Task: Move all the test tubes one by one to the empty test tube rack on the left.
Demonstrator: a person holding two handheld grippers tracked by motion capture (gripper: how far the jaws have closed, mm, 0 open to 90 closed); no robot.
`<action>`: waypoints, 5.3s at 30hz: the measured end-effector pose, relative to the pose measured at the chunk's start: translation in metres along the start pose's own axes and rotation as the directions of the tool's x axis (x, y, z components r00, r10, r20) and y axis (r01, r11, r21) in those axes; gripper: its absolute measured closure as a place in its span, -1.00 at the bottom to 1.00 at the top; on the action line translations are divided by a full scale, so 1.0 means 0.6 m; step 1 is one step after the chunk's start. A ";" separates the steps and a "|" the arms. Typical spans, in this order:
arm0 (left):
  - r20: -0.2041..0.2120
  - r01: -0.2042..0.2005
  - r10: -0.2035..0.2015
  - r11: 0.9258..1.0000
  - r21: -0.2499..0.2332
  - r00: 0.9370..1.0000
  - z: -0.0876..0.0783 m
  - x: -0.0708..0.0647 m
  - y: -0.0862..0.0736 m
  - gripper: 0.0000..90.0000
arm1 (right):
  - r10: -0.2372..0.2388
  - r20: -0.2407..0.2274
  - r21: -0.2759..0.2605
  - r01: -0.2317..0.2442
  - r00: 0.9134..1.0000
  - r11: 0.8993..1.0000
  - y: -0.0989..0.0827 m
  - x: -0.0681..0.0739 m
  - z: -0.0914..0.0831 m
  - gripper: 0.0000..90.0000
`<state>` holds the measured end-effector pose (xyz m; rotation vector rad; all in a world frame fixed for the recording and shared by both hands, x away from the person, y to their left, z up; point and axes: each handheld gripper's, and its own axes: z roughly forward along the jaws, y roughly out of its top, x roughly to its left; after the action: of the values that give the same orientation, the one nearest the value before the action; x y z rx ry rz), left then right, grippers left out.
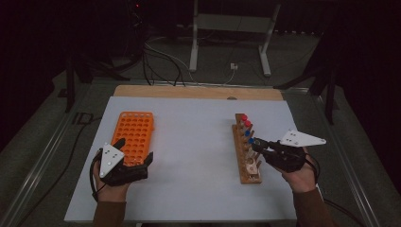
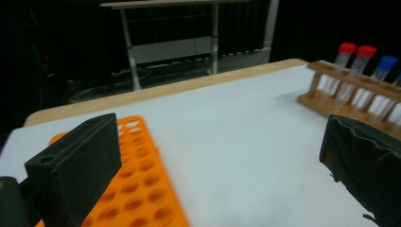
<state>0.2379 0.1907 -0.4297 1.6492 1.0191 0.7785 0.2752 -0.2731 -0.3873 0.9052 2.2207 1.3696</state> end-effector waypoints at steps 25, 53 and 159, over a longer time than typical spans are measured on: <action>0.344 -0.054 0.040 0.998 0.030 0.938 0.126 -0.167 0.055 -0.78 | -0.021 -0.134 0.005 0.022 0.991 1.000 0.053 0.063 0.102 0.69; 0.437 -0.145 0.111 0.988 0.046 0.893 0.164 -0.216 0.043 0.67 | -0.030 -0.207 0.025 0.036 0.978 0.999 0.057 0.094 0.133 0.69; 0.069 -0.059 0.038 0.944 0.323 0.997 0.019 0.045 -0.088 0.69 | 0.090 0.100 -0.121 -0.078 0.991 0.990 -0.070 -0.006 0.022 -1.00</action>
<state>0.2463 0.2180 -0.4831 1.9743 1.1106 0.6091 0.2724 -0.2805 -0.4309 1.0146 2.0227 1.4382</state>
